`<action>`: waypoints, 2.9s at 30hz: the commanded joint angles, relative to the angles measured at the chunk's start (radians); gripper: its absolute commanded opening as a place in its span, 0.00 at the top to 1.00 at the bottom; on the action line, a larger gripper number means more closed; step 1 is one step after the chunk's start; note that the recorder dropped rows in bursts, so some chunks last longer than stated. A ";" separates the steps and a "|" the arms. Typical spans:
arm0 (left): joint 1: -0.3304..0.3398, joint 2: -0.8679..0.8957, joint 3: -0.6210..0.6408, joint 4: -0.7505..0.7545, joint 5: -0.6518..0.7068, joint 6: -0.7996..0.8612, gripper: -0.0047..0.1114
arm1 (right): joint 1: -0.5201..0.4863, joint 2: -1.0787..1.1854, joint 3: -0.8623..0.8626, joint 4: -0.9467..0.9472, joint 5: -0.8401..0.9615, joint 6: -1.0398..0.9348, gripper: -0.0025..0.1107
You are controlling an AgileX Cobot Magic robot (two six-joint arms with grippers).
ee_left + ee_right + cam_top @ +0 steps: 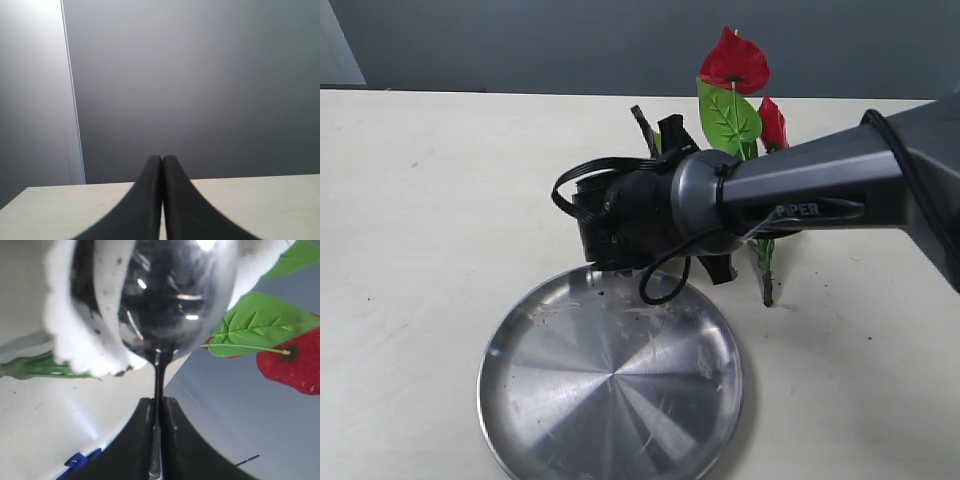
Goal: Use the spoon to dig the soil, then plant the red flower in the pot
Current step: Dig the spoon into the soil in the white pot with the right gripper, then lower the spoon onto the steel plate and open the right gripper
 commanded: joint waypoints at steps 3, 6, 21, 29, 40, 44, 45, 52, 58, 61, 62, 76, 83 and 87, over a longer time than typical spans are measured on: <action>-0.006 -0.002 -0.003 -0.007 -0.004 -0.005 0.96 | 0.000 -0.005 -0.055 -0.015 0.048 0.044 0.98; -0.006 -0.002 -0.003 -0.007 -0.004 -0.005 0.96 | 0.009 -0.022 -0.093 0.040 0.048 0.044 0.98; -0.006 -0.002 -0.003 -0.007 -0.004 -0.005 0.96 | -0.014 0.019 -0.115 0.133 0.048 -0.002 0.98; -0.006 -0.002 -0.003 -0.007 -0.004 -0.005 0.96 | -0.014 -0.174 -0.115 0.306 0.048 0.287 0.98; -0.006 -0.002 -0.003 -0.007 -0.004 -0.005 0.96 | -0.014 -0.213 -0.115 1.103 -0.126 -0.018 0.98; -0.006 -0.002 -0.003 -0.007 -0.004 -0.005 0.96 | -0.014 -0.132 -0.115 1.099 -0.116 -0.022 0.98; -0.006 -0.002 -0.003 -0.007 -0.004 -0.005 0.96 | -0.014 -0.112 -0.115 1.098 -0.115 -0.024 0.98; -0.006 -0.002 -0.003 -0.007 -0.004 -0.005 0.96 | -0.014 -0.012 -0.115 1.101 -0.107 -0.023 0.98; -0.006 -0.002 -0.003 -0.007 -0.004 -0.005 0.96 | -0.014 -0.010 -0.115 1.115 -0.104 -0.031 0.98; -0.006 -0.002 -0.003 -0.007 -0.004 -0.005 0.96 | -0.014 -0.011 -0.115 1.132 -0.097 -0.040 0.98; -0.006 -0.002 -0.003 -0.007 -0.004 -0.005 0.96 | -0.014 -0.011 -0.115 1.151 -0.085 -0.051 0.98; -0.006 -0.002 -0.003 -0.007 -0.004 -0.005 0.96 | -0.014 -0.082 -0.115 1.220 0.025 -0.029 0.64; -0.006 -0.002 -0.003 -0.007 -0.004 -0.005 0.96 | -0.021 -0.290 -0.111 0.982 -0.012 0.261 0.76; -0.006 -0.002 -0.003 -0.007 -0.004 -0.005 0.96 | -0.083 -0.415 -0.053 0.864 -0.089 0.406 0.88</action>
